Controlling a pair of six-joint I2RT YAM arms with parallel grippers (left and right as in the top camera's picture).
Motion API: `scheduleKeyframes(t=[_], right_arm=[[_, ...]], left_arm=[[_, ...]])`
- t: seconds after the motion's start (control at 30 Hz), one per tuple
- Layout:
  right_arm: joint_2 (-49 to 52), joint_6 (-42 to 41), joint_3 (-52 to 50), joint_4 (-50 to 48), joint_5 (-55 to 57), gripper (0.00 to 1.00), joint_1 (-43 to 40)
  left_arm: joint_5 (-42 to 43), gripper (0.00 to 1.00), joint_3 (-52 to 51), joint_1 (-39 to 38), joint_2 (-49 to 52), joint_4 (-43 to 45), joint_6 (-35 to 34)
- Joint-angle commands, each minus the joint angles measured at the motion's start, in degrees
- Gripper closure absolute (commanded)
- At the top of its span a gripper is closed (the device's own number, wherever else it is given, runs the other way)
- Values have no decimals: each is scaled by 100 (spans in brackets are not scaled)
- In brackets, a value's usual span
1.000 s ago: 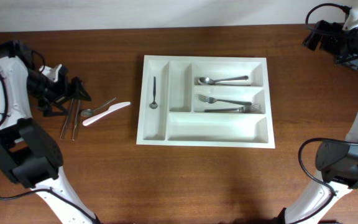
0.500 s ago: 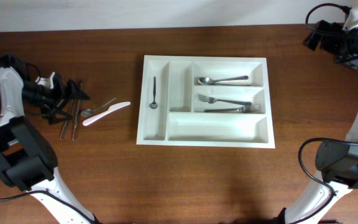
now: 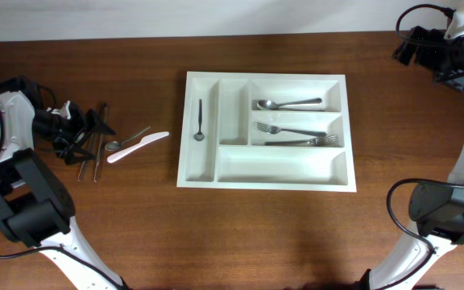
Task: Pack container
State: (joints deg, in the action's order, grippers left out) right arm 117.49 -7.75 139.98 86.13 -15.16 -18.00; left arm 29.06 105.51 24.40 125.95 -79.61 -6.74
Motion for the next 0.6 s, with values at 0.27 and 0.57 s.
scheduleKeyframes(t=[0.27,0.57], right_arm=[[42,-26,-7,2,-72,1,37],[42,-24,-4,4,-72,1,37]], left_arm=[[-656,16,-50,-11,-4,511,-721],[-619,16,-50,-210,398,544,-787]])
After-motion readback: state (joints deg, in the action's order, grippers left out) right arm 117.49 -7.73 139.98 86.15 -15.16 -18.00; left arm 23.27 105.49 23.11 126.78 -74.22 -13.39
